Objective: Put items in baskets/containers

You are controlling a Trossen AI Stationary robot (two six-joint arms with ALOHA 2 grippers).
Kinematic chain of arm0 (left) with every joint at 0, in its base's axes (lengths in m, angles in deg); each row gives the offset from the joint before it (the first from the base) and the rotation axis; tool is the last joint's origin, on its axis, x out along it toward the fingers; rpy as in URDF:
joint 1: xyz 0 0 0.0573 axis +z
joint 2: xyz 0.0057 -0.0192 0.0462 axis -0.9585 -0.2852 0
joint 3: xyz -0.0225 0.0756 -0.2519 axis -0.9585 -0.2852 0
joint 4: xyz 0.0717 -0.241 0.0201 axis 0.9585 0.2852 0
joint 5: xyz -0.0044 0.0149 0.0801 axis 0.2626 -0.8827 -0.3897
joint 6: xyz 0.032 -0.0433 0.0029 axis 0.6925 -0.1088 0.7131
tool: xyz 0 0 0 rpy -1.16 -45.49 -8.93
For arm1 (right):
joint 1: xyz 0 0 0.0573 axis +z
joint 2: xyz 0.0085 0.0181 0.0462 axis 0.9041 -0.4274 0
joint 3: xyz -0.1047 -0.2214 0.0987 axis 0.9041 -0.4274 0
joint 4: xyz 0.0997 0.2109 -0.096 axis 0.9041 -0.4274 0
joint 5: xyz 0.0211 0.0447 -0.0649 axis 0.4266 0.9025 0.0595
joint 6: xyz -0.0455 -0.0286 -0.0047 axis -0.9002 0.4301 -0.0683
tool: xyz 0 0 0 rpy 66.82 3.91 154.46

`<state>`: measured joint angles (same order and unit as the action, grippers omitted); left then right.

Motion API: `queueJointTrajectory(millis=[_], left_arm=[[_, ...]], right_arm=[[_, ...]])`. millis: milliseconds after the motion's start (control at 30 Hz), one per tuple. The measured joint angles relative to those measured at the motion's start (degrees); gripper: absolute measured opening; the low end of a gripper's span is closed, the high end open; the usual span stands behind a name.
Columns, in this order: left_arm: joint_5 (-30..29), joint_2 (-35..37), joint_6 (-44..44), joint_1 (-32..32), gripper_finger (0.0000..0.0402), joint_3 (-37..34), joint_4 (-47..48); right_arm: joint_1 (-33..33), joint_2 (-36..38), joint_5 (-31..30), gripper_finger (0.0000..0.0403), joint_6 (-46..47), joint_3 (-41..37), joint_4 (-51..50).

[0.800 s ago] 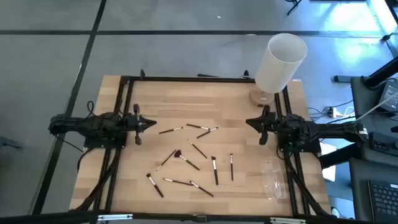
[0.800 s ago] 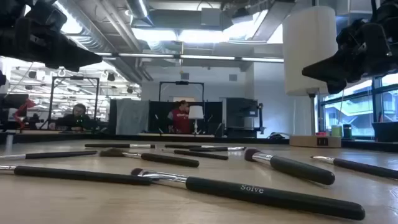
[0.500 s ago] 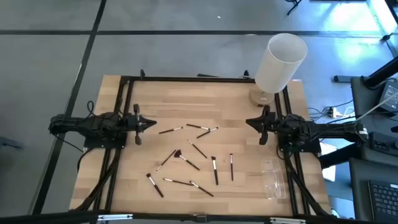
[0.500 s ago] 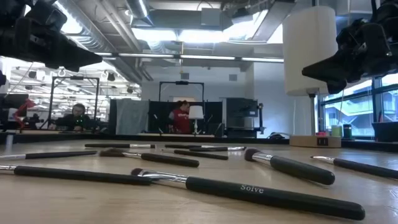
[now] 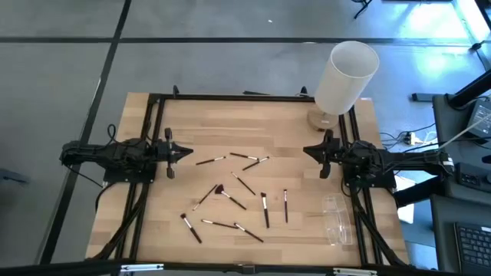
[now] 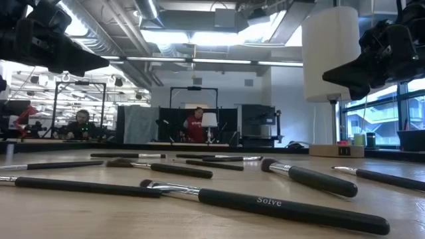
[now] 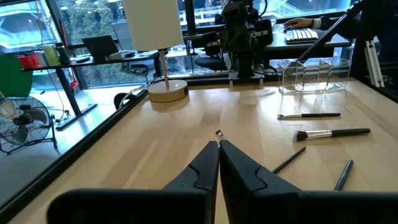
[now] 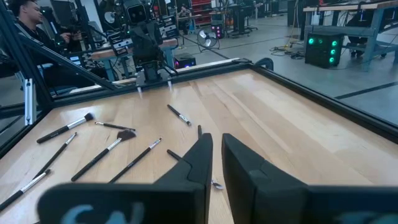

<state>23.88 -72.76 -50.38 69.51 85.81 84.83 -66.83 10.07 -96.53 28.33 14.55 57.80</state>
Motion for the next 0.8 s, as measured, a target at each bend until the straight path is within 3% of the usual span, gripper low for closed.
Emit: queueJointTrajectory(millis=[800], left_arm=[[0.0, 0.0, 0.0, 0.0, 0.0011, 0.0, 0.0]], right_arm=[[0.0, 0.0, 0.0, 0.0037, 0.0, 0.0, 0.0]])
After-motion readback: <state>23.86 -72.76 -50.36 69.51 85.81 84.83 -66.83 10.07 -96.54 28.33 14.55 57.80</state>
